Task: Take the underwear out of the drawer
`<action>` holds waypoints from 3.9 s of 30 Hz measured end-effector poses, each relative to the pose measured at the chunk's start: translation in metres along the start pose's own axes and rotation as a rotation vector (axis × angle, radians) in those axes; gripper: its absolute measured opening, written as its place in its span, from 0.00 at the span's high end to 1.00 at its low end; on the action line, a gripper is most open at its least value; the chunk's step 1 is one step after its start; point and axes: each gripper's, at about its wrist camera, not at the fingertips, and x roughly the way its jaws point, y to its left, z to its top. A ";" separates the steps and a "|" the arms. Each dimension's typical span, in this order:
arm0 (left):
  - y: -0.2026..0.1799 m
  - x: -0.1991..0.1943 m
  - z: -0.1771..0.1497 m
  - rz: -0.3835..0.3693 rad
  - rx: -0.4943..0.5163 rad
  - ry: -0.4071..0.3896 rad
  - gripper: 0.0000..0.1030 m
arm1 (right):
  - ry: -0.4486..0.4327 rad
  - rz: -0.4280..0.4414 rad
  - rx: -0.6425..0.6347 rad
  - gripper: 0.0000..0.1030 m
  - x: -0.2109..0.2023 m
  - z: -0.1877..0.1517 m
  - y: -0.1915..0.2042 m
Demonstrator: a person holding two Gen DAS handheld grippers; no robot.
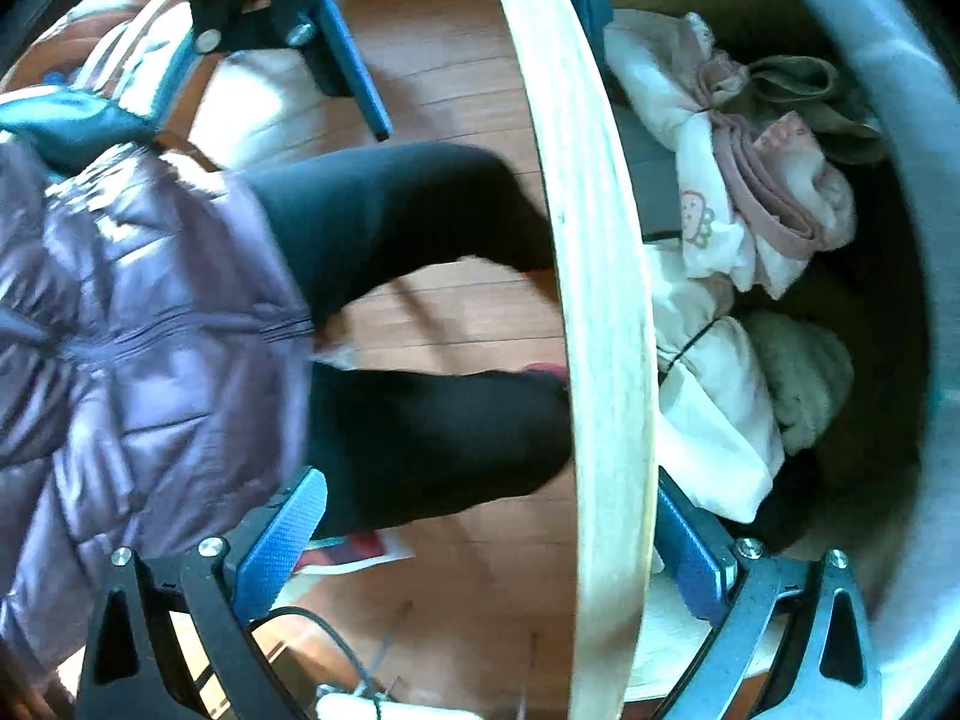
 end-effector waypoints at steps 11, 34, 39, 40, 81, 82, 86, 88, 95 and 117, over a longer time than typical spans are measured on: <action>-0.010 -0.020 -0.015 0.019 -0.031 -0.046 0.31 | -0.004 -0.037 0.040 0.00 0.008 -0.009 0.025; -0.014 0.016 -0.014 0.051 -0.022 0.015 0.56 | -0.005 -0.049 0.004 0.00 0.034 -0.013 0.043; -0.031 0.028 -0.021 -0.042 -0.019 0.052 0.60 | -0.015 0.038 -0.002 0.00 0.033 -0.013 0.062; -0.033 0.036 -0.023 -0.026 -0.016 0.066 0.60 | -0.005 0.044 -0.032 0.00 0.037 -0.013 0.070; -0.076 0.056 -0.034 -0.031 -0.083 0.013 0.56 | -0.032 -0.090 0.088 0.00 0.033 -0.032 0.115; -0.072 0.055 -0.035 -0.034 -0.097 0.001 0.56 | -0.030 -0.088 0.094 0.00 0.030 -0.029 0.117; -0.073 0.055 -0.035 -0.028 -0.118 -0.017 0.56 | -0.044 -0.099 0.115 0.00 0.025 -0.028 0.122; -0.069 0.051 -0.040 -0.032 -0.118 -0.010 0.56 | -0.017 -0.107 0.087 0.00 0.026 -0.026 0.119; -0.067 0.062 -0.028 -0.013 -0.041 0.107 0.54 | -0.002 -0.053 0.070 0.00 0.030 -0.021 0.119; -0.071 0.031 -0.040 0.005 -0.222 -0.088 0.51 | -0.225 -0.133 0.314 0.00 -0.019 -0.031 0.120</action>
